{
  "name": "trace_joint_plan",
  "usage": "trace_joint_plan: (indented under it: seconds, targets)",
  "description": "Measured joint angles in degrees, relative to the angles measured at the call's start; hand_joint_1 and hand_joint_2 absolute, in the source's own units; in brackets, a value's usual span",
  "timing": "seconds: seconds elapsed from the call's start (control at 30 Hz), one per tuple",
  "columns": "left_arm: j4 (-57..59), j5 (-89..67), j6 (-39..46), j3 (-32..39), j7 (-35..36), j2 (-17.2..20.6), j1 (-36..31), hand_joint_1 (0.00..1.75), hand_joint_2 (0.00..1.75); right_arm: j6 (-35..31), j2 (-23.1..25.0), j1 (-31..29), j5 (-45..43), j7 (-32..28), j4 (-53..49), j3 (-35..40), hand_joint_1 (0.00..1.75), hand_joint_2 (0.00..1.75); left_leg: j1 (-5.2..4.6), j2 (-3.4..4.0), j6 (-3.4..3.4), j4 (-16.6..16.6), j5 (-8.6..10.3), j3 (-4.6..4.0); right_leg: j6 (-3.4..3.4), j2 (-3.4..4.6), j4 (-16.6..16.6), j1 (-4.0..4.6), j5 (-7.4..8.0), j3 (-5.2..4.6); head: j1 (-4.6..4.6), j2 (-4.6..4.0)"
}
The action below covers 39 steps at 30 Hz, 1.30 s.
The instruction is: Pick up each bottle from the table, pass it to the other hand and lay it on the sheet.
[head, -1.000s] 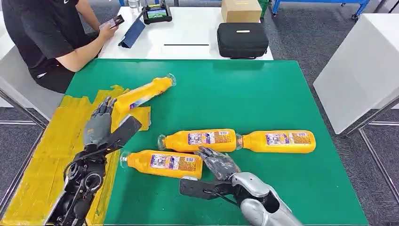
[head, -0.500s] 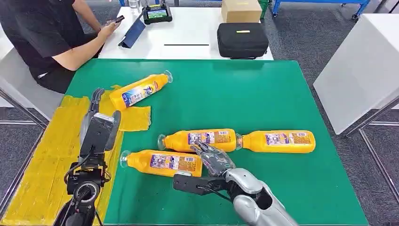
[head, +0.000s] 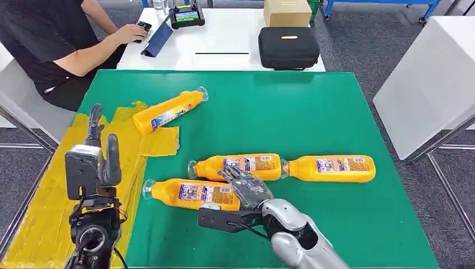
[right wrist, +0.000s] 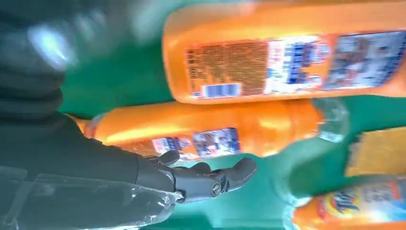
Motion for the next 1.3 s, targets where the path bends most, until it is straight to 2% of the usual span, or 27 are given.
trace_joint_plan:
  seconds: [0.33, 0.47, 0.63, 0.93, 1.1, 1.3]
  targets:
    - [-0.5, 3.3, 1.7, 0.3, -2.2, 0.4, 1.9, 0.00, 0.00, 1.3, 3.0, -1.2, 0.1, 0.7, 3.4, 2.4, 0.00, 1.75, 0.00, 0.00, -0.01, 0.0, 0.01, 0.02, 0.00, 0.00, 0.0, 0.00, 0.00, 0.01, -0.02, 0.00]
    - [-0.9, 4.2, 2.5, 0.4, -3.0, 0.7, 2.8, 0.00, 0.00, 3.7, 3.3, -1.4, 0.6, 1.1, 4.6, 2.7, 0.00, 1.75, 0.00, -0.01, -0.01, 0.0, 0.01, 0.00, 0.00, 0.00, 0.0, 0.00, 0.00, 0.01, 0.00, 0.00]
    - [-0.9, 4.6, 2.9, 0.4, -3.1, 0.9, 2.7, 0.00, 0.00, 5.2, 3.1, -4.3, -0.8, -2.0, 8.5, 4.0, 0.00, 1.75, -0.01, -0.02, -0.01, 0.0, 0.01, 0.02, 0.00, -0.01, 0.0, -0.01, 0.00, 0.01, 0.00, 0.00]
    - [-0.9, 5.3, 2.9, 0.9, -3.1, 1.2, 2.7, 0.00, 0.00, 6.4, 2.6, -6.0, 3.7, -1.5, 14.4, 6.6, 0.00, 1.75, 0.00, 0.01, -0.01, 0.0, 0.01, 0.05, 0.00, 0.00, 0.0, 0.00, 0.00, 0.01, 0.00, 0.00]
    - [-0.9, 6.0, 3.1, 0.9, -3.3, 1.3, 2.5, 0.00, 0.00, 5.0, 2.9, -8.1, 8.8, -3.9, 22.5, 9.1, 0.00, 1.75, 0.00, 0.00, -0.02, 0.0, 0.00, 0.25, -0.01, 0.00, 0.0, 0.02, -0.01, 0.18, -0.02, 0.00]
    - [-0.6, 6.6, 3.4, 0.9, -3.7, 1.6, 2.2, 0.00, 0.00, 4.3, 3.3, -9.4, 9.7, -5.3, 28.2, 10.7, 0.00, 1.75, 0.00, 0.36, -0.10, 0.0, -0.12, 0.86, -0.04, 0.36, -0.1, 0.03, -0.02, 0.63, 0.04, 0.00]
